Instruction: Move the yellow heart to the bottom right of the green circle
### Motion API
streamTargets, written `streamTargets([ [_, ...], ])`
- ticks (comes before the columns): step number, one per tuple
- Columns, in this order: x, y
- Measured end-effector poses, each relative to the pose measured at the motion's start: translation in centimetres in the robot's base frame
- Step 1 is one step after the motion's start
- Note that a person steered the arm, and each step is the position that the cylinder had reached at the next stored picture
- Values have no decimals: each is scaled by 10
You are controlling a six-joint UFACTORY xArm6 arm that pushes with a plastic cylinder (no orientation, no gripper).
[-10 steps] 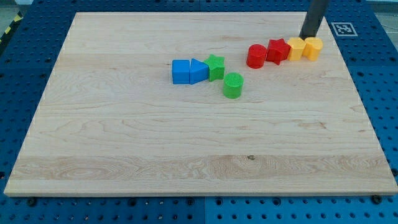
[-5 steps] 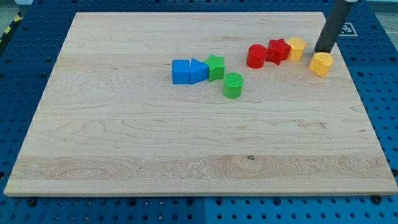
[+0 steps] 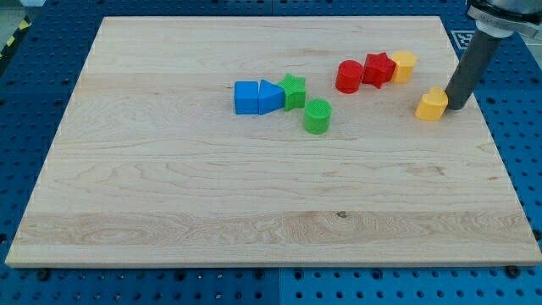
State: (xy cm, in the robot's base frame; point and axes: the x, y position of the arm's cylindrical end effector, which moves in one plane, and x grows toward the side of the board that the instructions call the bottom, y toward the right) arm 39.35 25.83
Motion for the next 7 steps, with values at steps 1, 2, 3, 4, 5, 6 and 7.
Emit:
streamTargets([
  [1, -13, -4],
  [2, 4, -26],
  [3, 24, -52],
  [4, 36, -55],
  [5, 52, -67],
  [6, 71, -87],
  [7, 81, -103],
])
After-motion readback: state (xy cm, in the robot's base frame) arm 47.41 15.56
